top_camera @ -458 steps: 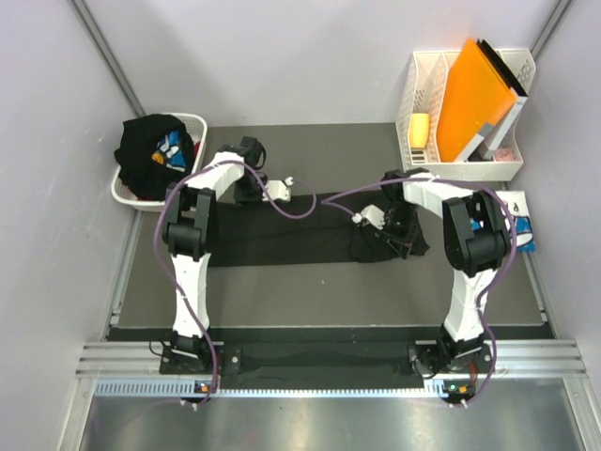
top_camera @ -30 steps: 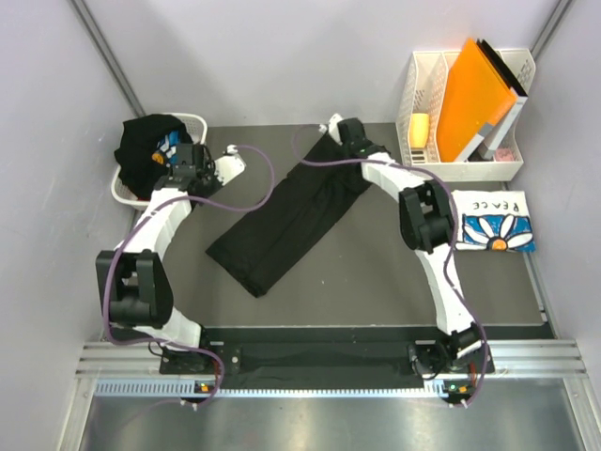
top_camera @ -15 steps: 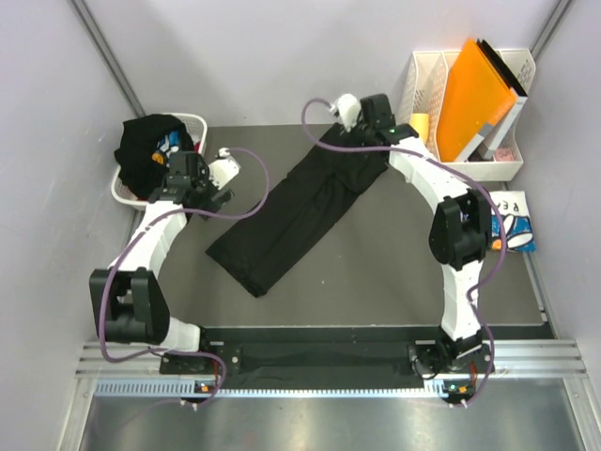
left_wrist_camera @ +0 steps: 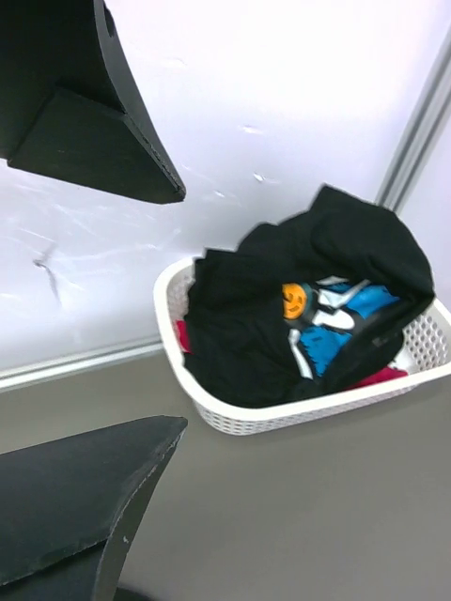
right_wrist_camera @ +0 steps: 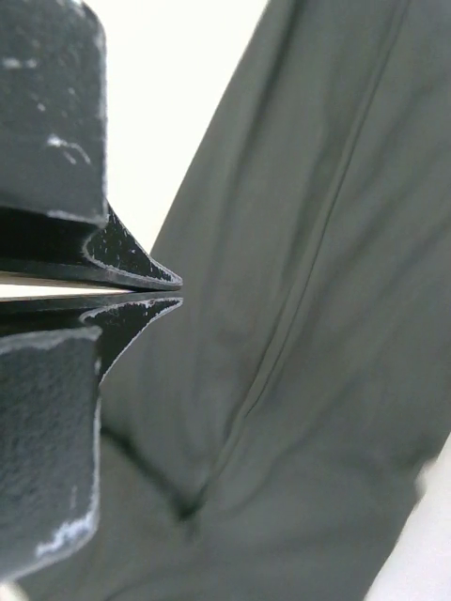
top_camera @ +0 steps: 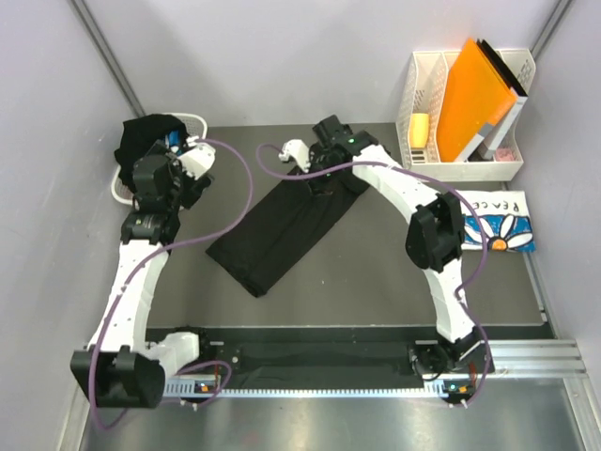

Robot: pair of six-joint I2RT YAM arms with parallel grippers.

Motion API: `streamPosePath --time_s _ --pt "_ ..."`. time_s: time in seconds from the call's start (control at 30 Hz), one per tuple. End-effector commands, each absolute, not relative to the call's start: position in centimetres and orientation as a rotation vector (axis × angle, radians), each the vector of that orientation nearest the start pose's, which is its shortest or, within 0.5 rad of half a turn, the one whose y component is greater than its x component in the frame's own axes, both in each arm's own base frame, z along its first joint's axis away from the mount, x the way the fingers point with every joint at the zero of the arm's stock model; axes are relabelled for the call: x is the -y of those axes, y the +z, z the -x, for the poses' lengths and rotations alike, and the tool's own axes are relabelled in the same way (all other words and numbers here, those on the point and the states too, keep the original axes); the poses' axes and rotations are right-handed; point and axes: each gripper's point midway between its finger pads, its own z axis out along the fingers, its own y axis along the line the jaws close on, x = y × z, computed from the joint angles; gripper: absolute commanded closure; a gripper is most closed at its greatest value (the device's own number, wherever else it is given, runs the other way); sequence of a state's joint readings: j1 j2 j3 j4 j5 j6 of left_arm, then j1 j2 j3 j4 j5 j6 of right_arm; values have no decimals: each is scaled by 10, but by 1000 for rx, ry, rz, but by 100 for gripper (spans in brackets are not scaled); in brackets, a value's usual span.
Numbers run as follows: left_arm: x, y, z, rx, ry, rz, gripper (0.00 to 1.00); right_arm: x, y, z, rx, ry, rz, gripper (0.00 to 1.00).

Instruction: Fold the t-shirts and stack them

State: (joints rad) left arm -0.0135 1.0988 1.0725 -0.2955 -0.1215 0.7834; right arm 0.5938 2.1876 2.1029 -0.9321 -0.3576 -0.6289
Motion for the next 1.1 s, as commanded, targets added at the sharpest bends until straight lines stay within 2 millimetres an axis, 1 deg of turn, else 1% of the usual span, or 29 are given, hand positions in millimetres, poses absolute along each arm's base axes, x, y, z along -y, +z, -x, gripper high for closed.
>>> streamPosePath --time_s 0.0,0.03,0.07,0.1,0.13,0.17,0.2,0.23,0.27,0.3,0.33,0.37,0.43,0.47,0.6,0.7,0.73,0.77,0.8,0.83,0.87,0.93,1.0,1.03,1.07 --pt "-53 316 -335 -1800 683 -658 1 -371 122 -363 -1914 549 1749 100" --pt "-55 322 -331 -1793 687 -624 1 -376 117 -357 -1911 564 1760 100" --pt "-58 334 -326 -1767 703 -593 2 -381 109 -352 -1923 576 1766 100" --pt "-61 343 -323 -1754 715 -549 2 -391 104 -345 -1910 584 1779 100" --pt "-63 355 -320 -1728 725 -516 2 -396 94 -342 -1936 593 1782 100" --pt "-64 369 -313 -1687 727 -477 2 -406 94 -336 -1922 601 1789 100" --pt "-64 377 -309 -1663 723 -448 2 -410 92 -334 -1928 606 1786 100" --pt "-61 379 -307 -1641 707 -447 2 -415 92 -332 -1938 616 1773 100" --pt "-59 387 -299 -1603 700 -442 1 -424 91 -327 -1921 617 1781 100" --pt "-56 391 -297 -1574 694 -454 2 -429 90 -325 -1915 607 1783 100" --pt "-52 386 -295 -1567 676 -467 1 -433 88 -322 -1910 589 1788 100" --pt "-50 390 -290 -1546 666 -467 1 -441 87 -315 -1887 563 1815 100" --pt "-45 386 -286 -1555 640 -496 3 -448 82 -305 -1863 554 1852 100" --pt "-42 386 -283 -1545 629 -503 4 -454 77 -296 -1852 561 1875 100" --pt "-36 385 -275 -1529 580 -495 4 -465 66 -287 -1829 538 1916 100" --pt "-27 378 -270 -1533 535 -541 4 -472 62 -287 -1798 500 1938 100" --pt "-26 375 -267 -1544 533 -554 4 -473 58 -289 -1784 480 1952 100" --pt "-26 372 -266 -1548 538 -566 4 -477 59 -290 -1763 468 1956 100" --pt "-27 371 -265 -1551 544 -575 4 -478 56 -292 -1755 454 1961 100" --pt "-26 370 -263 -1550 548 -586 4 -479 49 -294 -1749 430 1975 100" --pt "-27 369 -262 -1549 562 -599 4 -483 52 -296 -1732 426 1970 100" --pt "-28 365 -261 -1553 566 -603 4 -488 49 -304 -1723 402 1951 100" --pt "-27 361 -261 -1559 560 -603 4 -494 53 -311 -1699 378 1924 100" --pt "-27 360 -262 -1563 557 -599 4 -498 60 -317 -1675 359 1896 100" --pt "-27 358 -262 -1565 552 -597 4 -499 61 -317 -1664 353 1899 100"
